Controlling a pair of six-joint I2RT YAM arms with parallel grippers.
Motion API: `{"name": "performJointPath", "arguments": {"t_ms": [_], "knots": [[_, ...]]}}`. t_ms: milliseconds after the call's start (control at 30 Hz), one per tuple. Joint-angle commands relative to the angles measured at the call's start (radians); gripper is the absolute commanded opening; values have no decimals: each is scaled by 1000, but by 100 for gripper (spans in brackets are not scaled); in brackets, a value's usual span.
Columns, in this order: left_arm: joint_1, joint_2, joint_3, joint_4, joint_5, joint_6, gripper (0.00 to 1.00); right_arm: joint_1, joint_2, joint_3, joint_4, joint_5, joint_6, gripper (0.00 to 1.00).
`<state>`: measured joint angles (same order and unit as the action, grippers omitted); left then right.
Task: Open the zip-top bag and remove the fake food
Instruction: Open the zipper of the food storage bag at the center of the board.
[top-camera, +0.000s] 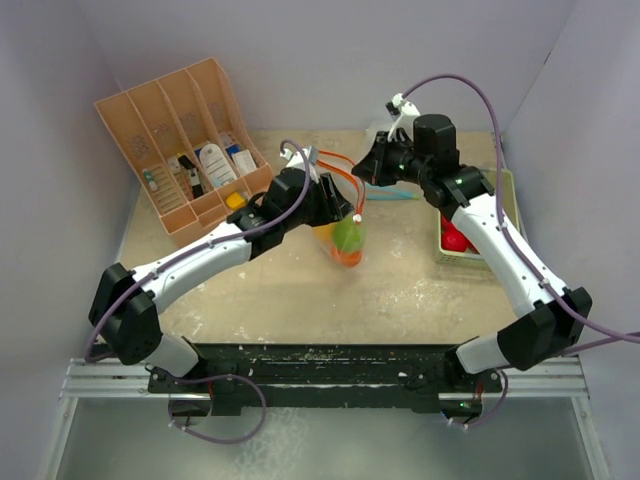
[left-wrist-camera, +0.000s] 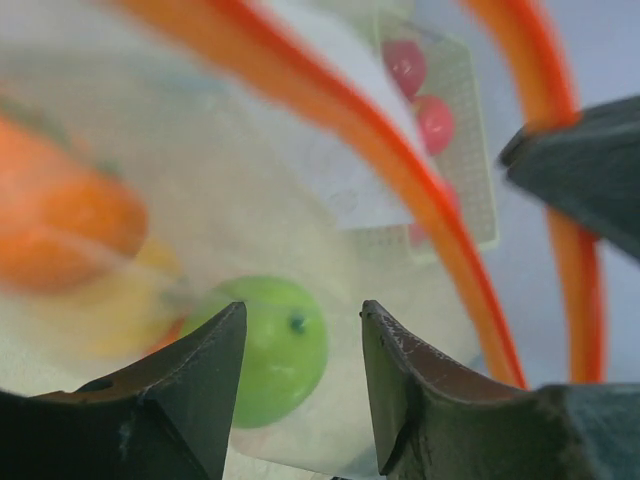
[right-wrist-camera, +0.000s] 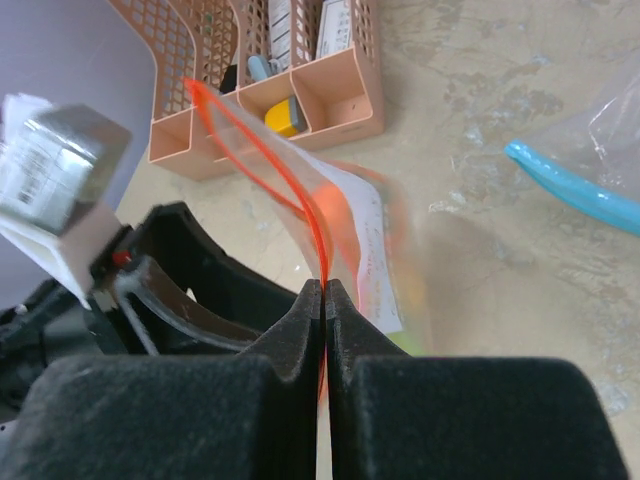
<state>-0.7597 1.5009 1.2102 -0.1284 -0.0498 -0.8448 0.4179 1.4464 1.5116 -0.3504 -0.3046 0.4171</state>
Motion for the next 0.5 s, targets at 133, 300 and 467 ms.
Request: {"name": "performJointPath", "arguments": {"t_ms": [133,300,467], "knots": [[2,-75,58,84,-42,11,71,-1,-76,-64,90,-24,37,0],[3,-79,57,77,-59,9,84,-1,-85,-76,97,-50,47,0],[3,-53,64,92,-77,-4,85,-1,-109,-89,93,-88,60,0]]}}
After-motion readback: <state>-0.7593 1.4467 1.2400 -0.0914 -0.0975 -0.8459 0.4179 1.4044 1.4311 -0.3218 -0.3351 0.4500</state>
